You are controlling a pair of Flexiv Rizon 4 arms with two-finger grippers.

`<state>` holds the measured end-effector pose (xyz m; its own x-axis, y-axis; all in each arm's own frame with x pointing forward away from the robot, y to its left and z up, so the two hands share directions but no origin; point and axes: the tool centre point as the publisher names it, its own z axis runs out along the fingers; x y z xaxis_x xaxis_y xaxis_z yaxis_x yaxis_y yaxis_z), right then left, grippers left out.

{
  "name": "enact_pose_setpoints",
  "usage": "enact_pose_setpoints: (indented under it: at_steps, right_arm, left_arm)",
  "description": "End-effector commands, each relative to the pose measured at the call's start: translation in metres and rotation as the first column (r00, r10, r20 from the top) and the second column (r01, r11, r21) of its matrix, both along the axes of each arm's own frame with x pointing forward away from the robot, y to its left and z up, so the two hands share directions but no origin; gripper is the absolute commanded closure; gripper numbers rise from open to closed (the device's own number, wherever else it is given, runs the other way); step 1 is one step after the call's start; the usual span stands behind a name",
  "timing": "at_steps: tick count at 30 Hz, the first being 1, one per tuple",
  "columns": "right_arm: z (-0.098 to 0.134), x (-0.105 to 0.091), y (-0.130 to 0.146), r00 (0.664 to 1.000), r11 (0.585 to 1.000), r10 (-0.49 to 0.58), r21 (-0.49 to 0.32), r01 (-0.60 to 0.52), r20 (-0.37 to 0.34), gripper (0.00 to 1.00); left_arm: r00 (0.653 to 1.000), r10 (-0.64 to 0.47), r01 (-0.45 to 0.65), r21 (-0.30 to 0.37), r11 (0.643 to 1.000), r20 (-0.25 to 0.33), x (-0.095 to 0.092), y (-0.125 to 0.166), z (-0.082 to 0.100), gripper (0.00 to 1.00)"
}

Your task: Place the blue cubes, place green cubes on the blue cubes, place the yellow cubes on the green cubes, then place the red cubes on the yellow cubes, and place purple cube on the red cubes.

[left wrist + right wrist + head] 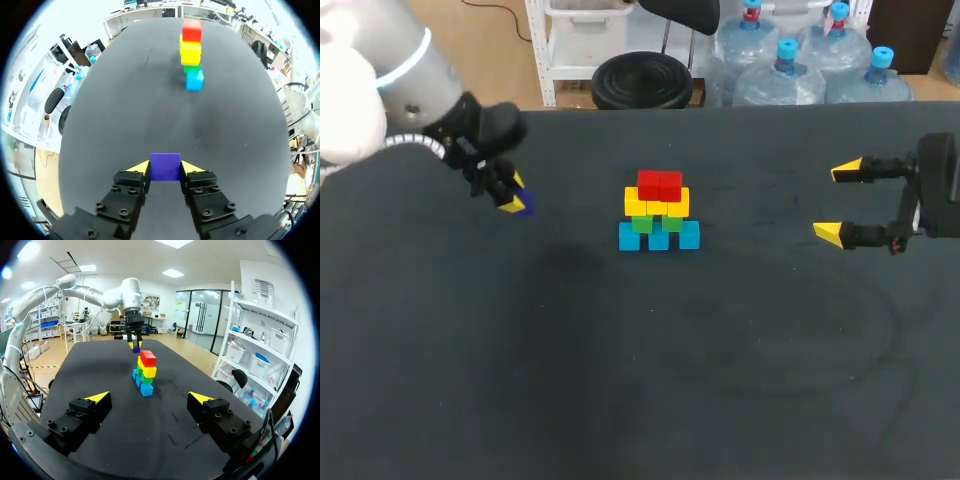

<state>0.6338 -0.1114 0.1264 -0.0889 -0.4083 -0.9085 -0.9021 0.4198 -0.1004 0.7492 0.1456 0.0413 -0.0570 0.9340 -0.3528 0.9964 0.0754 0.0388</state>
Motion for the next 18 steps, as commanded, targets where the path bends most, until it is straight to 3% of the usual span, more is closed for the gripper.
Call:
enact_pose_setpoints:
  at_steps: [1,9,18]
  right_arm:
    - [0.000,0.000,0.000,1.000,1.000,0.000,0.000,0.000,0.001,0.00]
    - [0.000,0.000,0.000,1.000,1.000,0.000,0.000,0.000,0.001,0.00]
    - [0.000,0.000,0.000,1.000,1.000,0.000,0.000,0.000,0.001,0.00]
  left_arm:
    - [0.999,-0.023,0.022,0.029,0.999,0.033,-0.013,-0.020,0.044,1.00]
    - [0.996,-0.012,0.008,0.036,0.999,0.094,-0.025,-0.056,0.109,1.00]
    - [0.994,-0.026,0.022,0.040,0.999,0.106,-0.027,-0.111,0.139,1.00]
